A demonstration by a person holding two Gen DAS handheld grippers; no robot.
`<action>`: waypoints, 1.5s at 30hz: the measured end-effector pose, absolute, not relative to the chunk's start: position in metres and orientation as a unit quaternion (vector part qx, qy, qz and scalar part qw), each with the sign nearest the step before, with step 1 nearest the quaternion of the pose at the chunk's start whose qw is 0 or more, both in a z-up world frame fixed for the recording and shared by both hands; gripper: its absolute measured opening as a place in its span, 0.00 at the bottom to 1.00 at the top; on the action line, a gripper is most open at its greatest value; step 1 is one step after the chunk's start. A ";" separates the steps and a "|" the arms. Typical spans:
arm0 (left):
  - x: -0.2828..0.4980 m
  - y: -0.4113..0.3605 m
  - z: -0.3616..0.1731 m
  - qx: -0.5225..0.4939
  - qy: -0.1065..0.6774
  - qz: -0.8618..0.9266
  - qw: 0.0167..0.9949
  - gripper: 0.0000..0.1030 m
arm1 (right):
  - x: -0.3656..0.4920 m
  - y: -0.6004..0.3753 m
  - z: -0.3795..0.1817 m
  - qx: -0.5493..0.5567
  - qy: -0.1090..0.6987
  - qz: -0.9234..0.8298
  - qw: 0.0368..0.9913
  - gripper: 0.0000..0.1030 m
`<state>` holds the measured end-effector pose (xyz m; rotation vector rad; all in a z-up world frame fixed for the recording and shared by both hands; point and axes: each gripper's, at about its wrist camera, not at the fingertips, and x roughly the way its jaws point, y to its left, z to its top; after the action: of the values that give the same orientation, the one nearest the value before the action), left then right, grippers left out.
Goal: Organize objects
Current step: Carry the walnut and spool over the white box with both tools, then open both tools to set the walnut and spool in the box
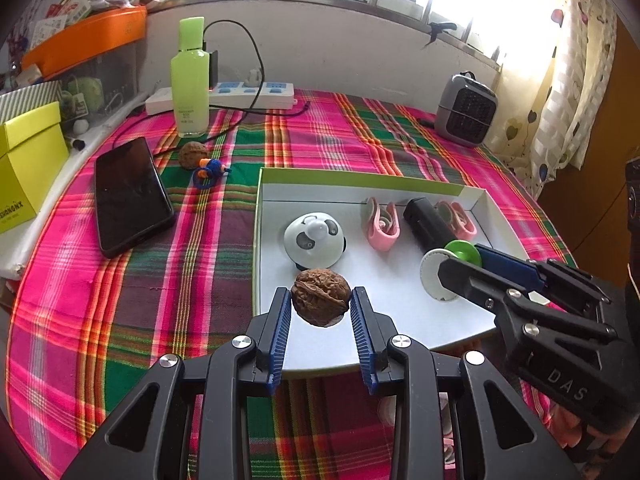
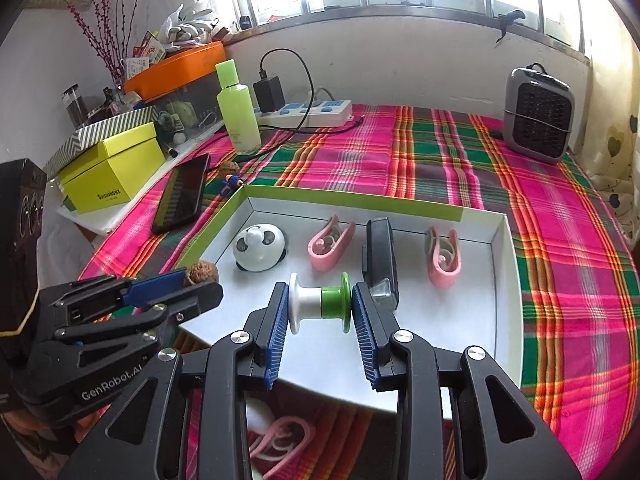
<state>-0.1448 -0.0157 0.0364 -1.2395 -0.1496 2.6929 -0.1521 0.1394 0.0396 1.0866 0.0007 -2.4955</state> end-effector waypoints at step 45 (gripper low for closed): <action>-0.168 0.010 0.022 -0.431 0.011 0.898 0.088 0.28 | -0.201 0.111 0.026 0.437 0.117 -0.855 0.254 0.33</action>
<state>-0.1681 0.0105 0.0223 -1.2832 0.0336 2.6727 -0.2010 0.1107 0.0264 1.1870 0.3186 -2.3233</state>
